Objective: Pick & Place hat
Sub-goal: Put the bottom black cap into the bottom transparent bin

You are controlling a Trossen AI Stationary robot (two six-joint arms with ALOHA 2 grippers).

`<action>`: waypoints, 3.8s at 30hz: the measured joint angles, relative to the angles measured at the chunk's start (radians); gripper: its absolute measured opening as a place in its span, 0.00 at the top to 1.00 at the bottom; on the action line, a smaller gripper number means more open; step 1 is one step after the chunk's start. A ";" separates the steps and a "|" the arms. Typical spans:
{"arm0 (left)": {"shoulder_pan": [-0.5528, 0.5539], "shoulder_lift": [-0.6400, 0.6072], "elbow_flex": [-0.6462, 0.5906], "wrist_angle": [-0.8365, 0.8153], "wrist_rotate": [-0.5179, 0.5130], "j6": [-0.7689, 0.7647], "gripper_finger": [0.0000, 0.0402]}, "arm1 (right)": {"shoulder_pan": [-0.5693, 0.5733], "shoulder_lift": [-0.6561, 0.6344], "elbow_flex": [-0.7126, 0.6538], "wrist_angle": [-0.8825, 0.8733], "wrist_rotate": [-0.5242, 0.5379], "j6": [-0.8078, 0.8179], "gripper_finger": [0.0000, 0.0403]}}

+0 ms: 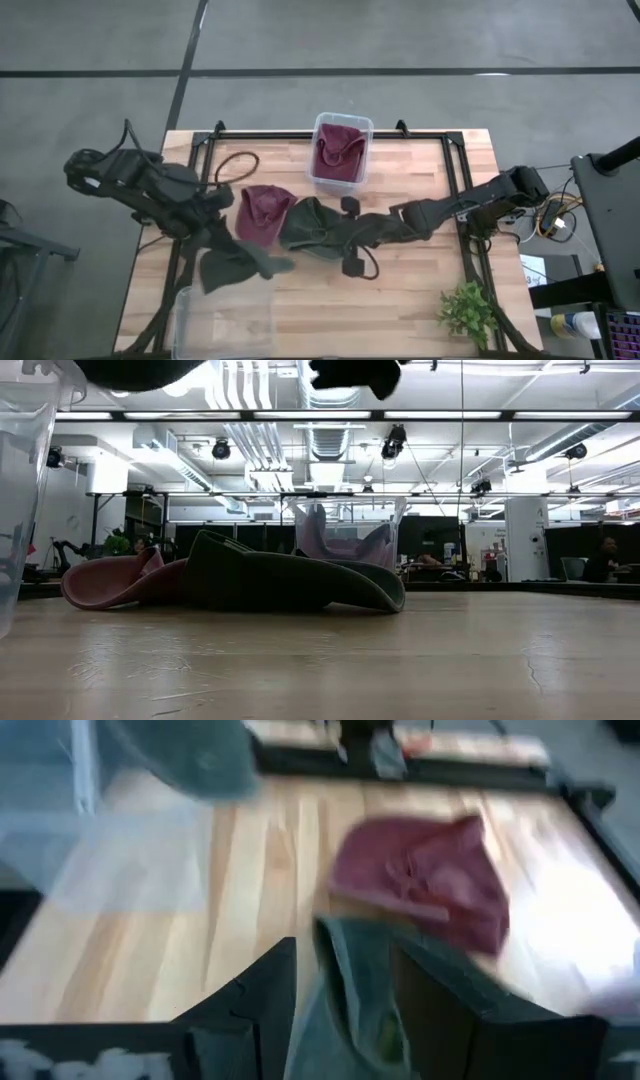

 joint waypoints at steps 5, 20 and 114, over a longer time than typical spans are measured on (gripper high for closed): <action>0.000 0.001 0.068 0.045 -0.123 0.145 1.00 | 0.003 0.000 -0.017 0.049 0.069 -0.021 0.64; 0.000 0.006 0.181 0.182 -0.302 0.404 1.00 | -0.029 0.001 -0.242 0.789 0.082 -0.156 0.62; 0.000 0.147 0.189 0.493 -0.477 0.661 1.00 | -0.170 0.000 -0.261 1.079 -0.284 0.208 0.97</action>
